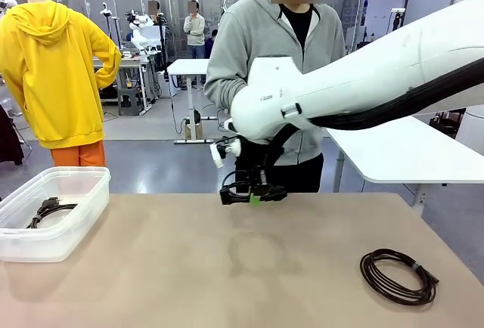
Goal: Organize and store the cables.
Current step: Place the Power Cable into the Organizing box.
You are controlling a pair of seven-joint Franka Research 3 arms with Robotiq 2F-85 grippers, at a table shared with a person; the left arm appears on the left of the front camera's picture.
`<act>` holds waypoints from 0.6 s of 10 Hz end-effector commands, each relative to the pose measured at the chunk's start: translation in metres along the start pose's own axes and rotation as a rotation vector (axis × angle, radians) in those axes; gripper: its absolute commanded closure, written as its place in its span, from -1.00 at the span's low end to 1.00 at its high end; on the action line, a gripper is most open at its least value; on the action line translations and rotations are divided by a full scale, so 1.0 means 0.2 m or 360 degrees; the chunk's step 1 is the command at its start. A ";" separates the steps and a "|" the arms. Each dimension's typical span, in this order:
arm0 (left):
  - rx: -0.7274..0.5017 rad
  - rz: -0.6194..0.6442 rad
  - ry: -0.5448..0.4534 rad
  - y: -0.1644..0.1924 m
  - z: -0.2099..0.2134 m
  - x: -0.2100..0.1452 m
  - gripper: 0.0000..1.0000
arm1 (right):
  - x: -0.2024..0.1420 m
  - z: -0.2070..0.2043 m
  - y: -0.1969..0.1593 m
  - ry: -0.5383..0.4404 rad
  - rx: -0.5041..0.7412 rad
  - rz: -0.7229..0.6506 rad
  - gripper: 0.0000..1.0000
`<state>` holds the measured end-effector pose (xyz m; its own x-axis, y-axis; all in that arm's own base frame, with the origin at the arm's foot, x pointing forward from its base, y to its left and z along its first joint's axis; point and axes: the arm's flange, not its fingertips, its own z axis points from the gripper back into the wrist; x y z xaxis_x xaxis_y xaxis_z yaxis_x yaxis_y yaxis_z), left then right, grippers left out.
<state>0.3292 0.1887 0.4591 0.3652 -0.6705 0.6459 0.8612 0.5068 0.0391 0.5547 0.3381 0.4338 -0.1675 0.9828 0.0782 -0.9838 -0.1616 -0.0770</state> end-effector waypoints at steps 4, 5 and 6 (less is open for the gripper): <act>0.0013 0.0036 -0.0016 0.01 0.00 0.02 -1.00 | 0.36 -0.20 0.08 0.0038 -0.0041 -0.0156 0.64; 0.0013 0.0036 -0.0016 0.01 0.00 0.02 -1.00 | 0.37 -0.26 0.11 0.0078 -0.0020 -0.0194 0.64; 0.0013 0.0036 -0.0016 0.01 0.00 0.02 -1.00 | 0.39 -0.30 0.14 0.0090 -0.0001 -0.0220 0.64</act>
<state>0.3292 0.1887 0.4591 0.3652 -0.6705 0.6458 0.8612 0.5067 0.0391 0.5222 0.4148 0.3798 -0.0703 0.9960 0.0554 -0.9962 -0.0672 -0.0557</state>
